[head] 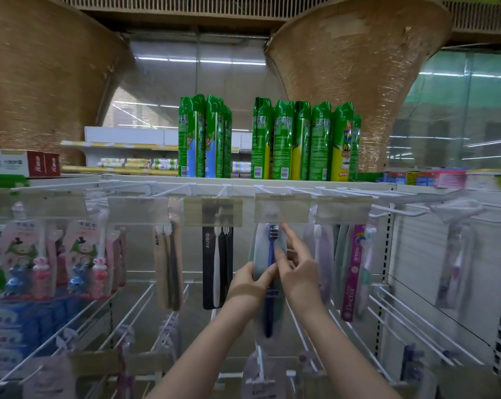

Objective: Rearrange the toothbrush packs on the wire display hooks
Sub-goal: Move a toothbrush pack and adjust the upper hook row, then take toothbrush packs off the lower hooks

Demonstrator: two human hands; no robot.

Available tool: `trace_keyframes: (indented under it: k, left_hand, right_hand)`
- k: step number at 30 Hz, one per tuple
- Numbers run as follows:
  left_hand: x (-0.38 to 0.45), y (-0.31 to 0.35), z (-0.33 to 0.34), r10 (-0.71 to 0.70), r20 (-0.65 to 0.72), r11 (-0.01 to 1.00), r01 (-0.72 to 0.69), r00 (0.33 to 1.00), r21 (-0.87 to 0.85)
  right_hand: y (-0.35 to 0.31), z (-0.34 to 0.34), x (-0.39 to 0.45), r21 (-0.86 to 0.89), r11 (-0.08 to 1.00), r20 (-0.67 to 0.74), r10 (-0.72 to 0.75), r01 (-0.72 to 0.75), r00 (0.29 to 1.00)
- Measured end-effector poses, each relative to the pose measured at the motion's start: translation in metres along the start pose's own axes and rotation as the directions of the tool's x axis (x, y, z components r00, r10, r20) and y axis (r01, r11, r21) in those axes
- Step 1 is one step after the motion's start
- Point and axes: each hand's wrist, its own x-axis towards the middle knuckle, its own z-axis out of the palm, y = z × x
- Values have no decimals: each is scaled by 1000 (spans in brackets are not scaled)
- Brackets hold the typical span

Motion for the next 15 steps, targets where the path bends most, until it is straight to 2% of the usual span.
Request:
trace_keyframes:
  k: [3, 11, 13, 15]
  left_hand:
    - [6, 0, 5, -7, -61, 999, 9, 998, 36]
    - [10, -6, 10, 57, -276, 997, -68, 960, -31]
    - [8, -8, 14, 114, -358, 993, -117, 927, 13]
    - [2, -8, 18, 214, -497, 977, -185, 841, 107]
  right_hand:
    - [6, 0, 4, -53, 998, -55, -49, 46, 997]
    - [10, -5, 2, -103, 994, -9, -38, 37, 999]
    - [12, -10, -3, -145, 989, 5, -30, 30, 1000]
    - [14, -16, -10, -201, 979, -2, -21, 20, 1000]
